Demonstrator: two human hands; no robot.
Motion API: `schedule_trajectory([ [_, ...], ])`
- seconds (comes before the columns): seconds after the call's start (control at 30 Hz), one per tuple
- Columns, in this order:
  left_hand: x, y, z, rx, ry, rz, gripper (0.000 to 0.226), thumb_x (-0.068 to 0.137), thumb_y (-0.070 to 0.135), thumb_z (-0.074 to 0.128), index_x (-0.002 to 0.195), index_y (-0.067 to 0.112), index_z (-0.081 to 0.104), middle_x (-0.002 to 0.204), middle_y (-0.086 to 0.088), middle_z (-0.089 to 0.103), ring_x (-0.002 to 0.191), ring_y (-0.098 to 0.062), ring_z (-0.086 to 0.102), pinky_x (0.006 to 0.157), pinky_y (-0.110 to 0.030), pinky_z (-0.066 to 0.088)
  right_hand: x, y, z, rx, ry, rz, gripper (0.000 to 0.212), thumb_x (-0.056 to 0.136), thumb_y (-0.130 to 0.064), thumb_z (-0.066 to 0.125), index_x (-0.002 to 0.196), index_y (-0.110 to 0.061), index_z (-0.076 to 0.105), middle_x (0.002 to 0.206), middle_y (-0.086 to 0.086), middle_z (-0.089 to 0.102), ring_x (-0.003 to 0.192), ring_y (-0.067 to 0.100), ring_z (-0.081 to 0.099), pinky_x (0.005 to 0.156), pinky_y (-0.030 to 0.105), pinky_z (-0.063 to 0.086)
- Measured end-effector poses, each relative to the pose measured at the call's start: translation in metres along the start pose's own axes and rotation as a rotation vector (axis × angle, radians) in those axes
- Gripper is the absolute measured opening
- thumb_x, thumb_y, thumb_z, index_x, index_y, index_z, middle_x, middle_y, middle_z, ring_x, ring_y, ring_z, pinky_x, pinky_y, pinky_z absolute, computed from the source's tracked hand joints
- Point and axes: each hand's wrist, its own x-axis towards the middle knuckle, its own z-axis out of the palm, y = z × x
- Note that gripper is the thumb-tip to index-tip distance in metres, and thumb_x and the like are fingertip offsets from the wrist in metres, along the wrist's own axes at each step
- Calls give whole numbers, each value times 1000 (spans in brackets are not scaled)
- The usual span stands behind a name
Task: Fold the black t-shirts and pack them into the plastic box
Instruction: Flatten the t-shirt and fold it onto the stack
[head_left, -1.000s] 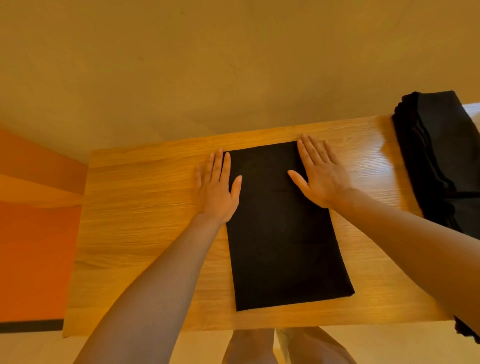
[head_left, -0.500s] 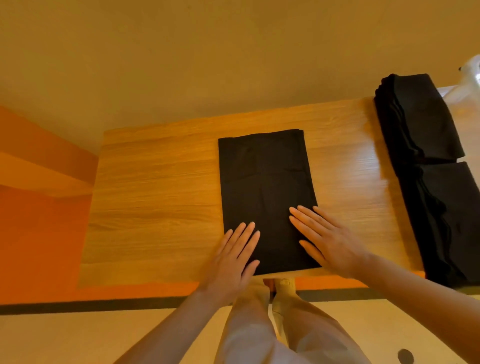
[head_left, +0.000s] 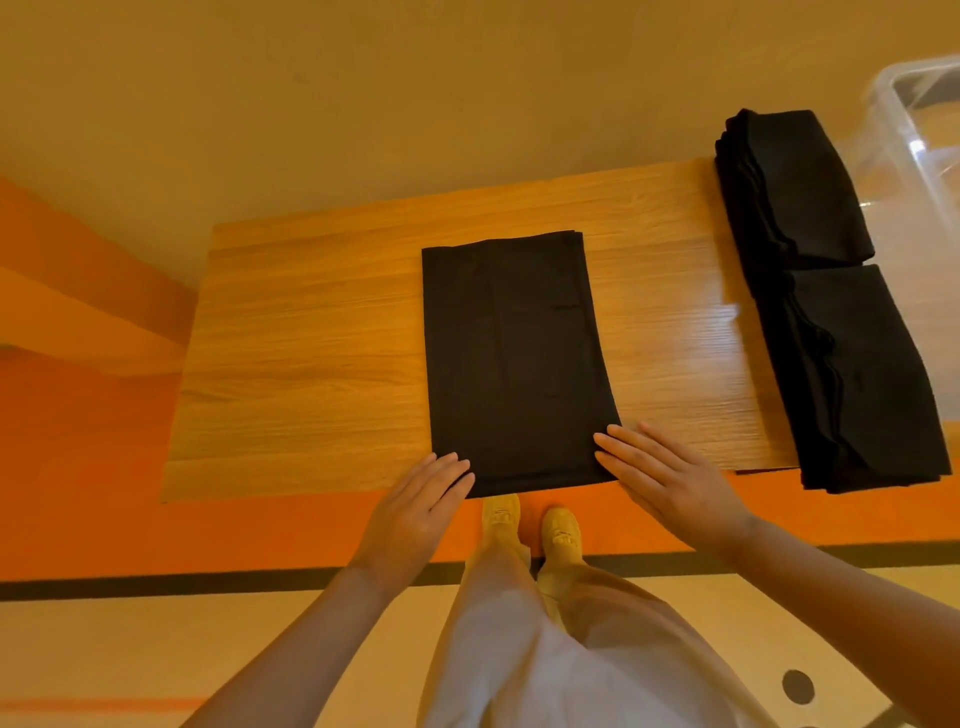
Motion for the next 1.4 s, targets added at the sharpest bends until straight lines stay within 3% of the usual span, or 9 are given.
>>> schedule_trajectory([
  [0.1, 3, 1, -4, -8, 88, 41, 21, 86, 5, 64, 106, 4, 72, 109, -12, 70, 105, -23, 66, 100, -38, 48, 5, -1, -3, 66, 71, 17, 40, 91, -15, 50, 130, -12, 58, 140, 8, 51, 137, 21, 37, 117, 38, 24],
  [0.17, 2, 1, -7, -44, 104, 26, 25, 91, 12, 53, 104, 5, 73, 106, -10, 72, 102, -20, 67, 99, -36, 49, 4, -2, -10, 105, 89, 18, 36, 93, -20, 46, 124, -13, 63, 136, 6, 56, 134, 20, 42, 115, 36, 29],
  [0.37, -5, 11, -16, -101, 102, 56, 23, 91, 14, 54, 102, 8, 73, 101, -5, 72, 96, -15, 67, 93, -30, 51, -4, 0, -33, 275, 91, 35, 38, 99, -31, 40, 113, -14, 70, 121, 3, 67, 121, 16, 56, 96, 35, 52],
  [0.5, -5, 22, -24, -173, 67, 24, 23, 90, 16, 55, 103, 10, 73, 97, -1, 72, 92, -12, 66, 85, -29, 52, -14, 2, -47, 451, 16, 126, 38, 97, -39, 43, 117, -18, 67, 117, -3, 67, 115, 4, 57, 97, 16, 46],
  [0.63, 4, 27, -32, -319, 122, -229, 26, 91, 23, 53, 105, 13, 72, 97, 1, 71, 94, -7, 63, 87, -18, 45, -6, 3, -66, 659, 11, 308, 31, 85, -18, 69, 112, -30, 62, 104, -16, 65, 102, -7, 59, 88, 10, 47],
  [0.7, 14, 30, -42, -454, 183, -447, 23, 91, 24, 56, 107, 16, 71, 100, 4, 69, 95, 1, 59, 84, -11, 45, 6, 2, -80, 793, 47, 452, 33, 84, -12, 70, 105, -36, 62, 100, -20, 64, 99, -7, 60, 85, 11, 49],
  [0.87, 46, 22, -56, -718, 259, -812, 18, 92, 14, 63, 105, 25, 67, 95, 15, 65, 91, 11, 59, 73, -2, 43, 49, 12, -99, 1021, 131, 721, 19, 90, -18, 64, 107, -25, 64, 86, -3, 65, 82, 1, 63, 68, 12, 48],
  [1.07, 91, -9, -39, -744, 244, -979, 17, 93, 21, 62, 107, 16, 69, 97, 8, 65, 91, -2, 59, 69, -5, 43, 95, 35, -80, 975, 128, 951, 22, 90, -27, 65, 109, -15, 65, 97, 1, 68, 90, 15, 64, 82, 33, 54],
  [1.4, 118, -26, -21, -733, 250, -1090, 20, 94, 24, 60, 109, 13, 68, 95, 6, 62, 86, -2, 55, 64, -7, 40, 115, 47, -67, 858, 121, 1065, 25, 93, -30, 60, 111, -12, 66, 97, 1, 66, 88, 16, 61, 79, 31, 52],
])
